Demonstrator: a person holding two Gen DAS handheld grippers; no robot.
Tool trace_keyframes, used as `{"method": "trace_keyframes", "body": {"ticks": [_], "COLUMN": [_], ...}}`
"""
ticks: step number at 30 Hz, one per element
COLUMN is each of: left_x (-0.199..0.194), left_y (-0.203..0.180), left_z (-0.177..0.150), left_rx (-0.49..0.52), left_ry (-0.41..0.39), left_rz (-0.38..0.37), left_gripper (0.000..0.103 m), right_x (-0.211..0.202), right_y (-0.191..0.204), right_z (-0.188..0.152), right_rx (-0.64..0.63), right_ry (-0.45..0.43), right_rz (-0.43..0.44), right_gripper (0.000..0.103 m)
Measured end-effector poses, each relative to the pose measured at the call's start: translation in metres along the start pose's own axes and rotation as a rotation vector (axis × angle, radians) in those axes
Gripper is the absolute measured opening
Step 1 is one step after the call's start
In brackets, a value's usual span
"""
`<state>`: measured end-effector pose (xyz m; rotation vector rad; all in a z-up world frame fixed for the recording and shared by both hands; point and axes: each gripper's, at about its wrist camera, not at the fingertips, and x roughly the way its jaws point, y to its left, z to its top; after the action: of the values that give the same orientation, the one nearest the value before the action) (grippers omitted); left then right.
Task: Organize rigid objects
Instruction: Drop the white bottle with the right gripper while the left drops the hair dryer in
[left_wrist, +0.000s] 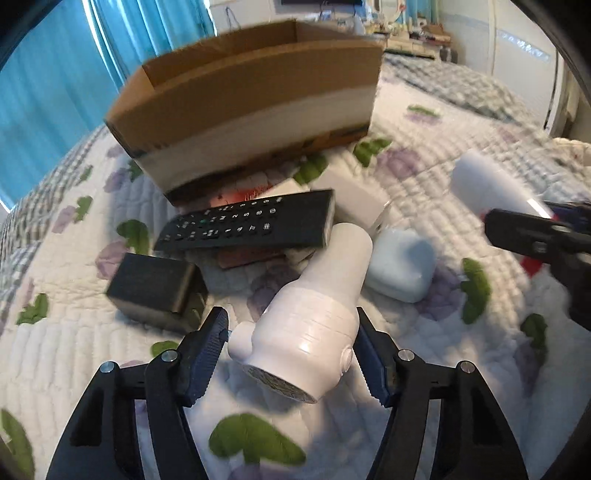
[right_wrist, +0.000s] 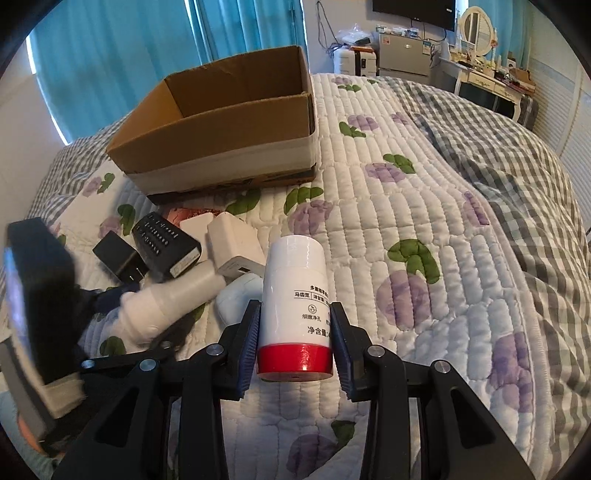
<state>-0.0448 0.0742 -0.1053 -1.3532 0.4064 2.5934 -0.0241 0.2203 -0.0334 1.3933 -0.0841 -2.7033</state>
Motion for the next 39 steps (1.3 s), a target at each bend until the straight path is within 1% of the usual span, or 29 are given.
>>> {"method": "trace_keyframes", "body": {"ticks": [3, 6, 10, 11, 13, 15, 18, 20, 21, 23, 24, 25, 28, 30, 32, 33, 36, 39], "left_x": [-0.021, -0.033, -0.055, -0.063, -0.075, -0.085, -0.087, -0.082, -0.077, -0.068, -0.062, -0.056, -0.028, -0.004, 0.015, 0.022, 0.034, 0.045], "left_y": [0.001, 0.002, 0.010, 0.018, 0.028, 0.039, 0.058, 0.070, 0.074, 0.075, 0.075, 0.077, 0.081, 0.077, 0.073, 0.071, 0.064, 0.063], "left_z": [-0.003, -0.001, 0.011, 0.019, 0.033, 0.054, 0.090, 0.115, 0.126, 0.146, 0.157, 0.166, 0.188, 0.196, 0.200, 0.199, 0.199, 0.199], "left_rx": [0.010, -0.005, -0.027, -0.046, -0.066, -0.068, -0.095, -0.125, -0.132, -0.110, -0.099, -0.101, -0.131, -0.129, -0.138, -0.145, -0.125, -0.117], "left_ry": [-0.035, -0.063, -0.109, -0.132, -0.164, -0.194, -0.216, -0.216, -0.219, -0.227, -0.234, -0.239, -0.216, -0.193, -0.170, -0.168, -0.175, -0.154], "left_rz": [-0.029, -0.055, -0.062, -0.067, -0.055, -0.019, 0.020, 0.028, 0.044, 0.124, 0.149, 0.154, 0.125, 0.128, 0.106, 0.098, 0.100, 0.106], "left_gripper": [0.068, 0.068, 0.068, 0.068, 0.068, 0.068, 0.068, 0.068, 0.068, 0.068, 0.068, 0.068, 0.068, 0.068, 0.068, 0.068, 0.068, 0.078], "right_x": [-0.008, -0.017, -0.034, -0.040, -0.056, -0.069, -0.084, -0.086, -0.083, -0.076, -0.070, -0.065, -0.047, -0.028, -0.016, -0.006, 0.017, 0.036], "right_y": [0.003, 0.006, 0.013, 0.013, 0.014, 0.015, 0.019, 0.024, 0.026, 0.030, 0.032, 0.033, 0.034, 0.034, 0.033, 0.031, 0.025, 0.021], "right_z": [0.000, 0.001, 0.007, 0.012, 0.028, 0.047, 0.085, 0.110, 0.125, 0.148, 0.162, 0.171, 0.195, 0.209, 0.216, 0.220, 0.223, 0.224], "right_rx": [-0.006, -0.009, -0.038, -0.046, -0.063, -0.083, -0.119, -0.145, -0.158, -0.182, -0.191, -0.196, -0.197, -0.205, -0.210, -0.205, -0.208, -0.216], "right_ry": [-0.016, -0.023, -0.041, -0.051, -0.082, -0.113, -0.157, -0.179, -0.186, -0.196, -0.200, -0.200, -0.207, -0.200, -0.193, -0.183, -0.153, -0.125], "right_rz": [-0.004, -0.004, -0.022, -0.018, -0.020, -0.022, -0.004, 0.003, 0.007, 0.011, 0.011, 0.012, 0.017, 0.019, 0.017, 0.018, 0.027, 0.023], "right_gripper": [0.036, 0.036, 0.036, 0.036, 0.036, 0.036, 0.036, 0.036, 0.036, 0.036, 0.036, 0.036, 0.036, 0.036, 0.036, 0.036, 0.036, 0.036]}}
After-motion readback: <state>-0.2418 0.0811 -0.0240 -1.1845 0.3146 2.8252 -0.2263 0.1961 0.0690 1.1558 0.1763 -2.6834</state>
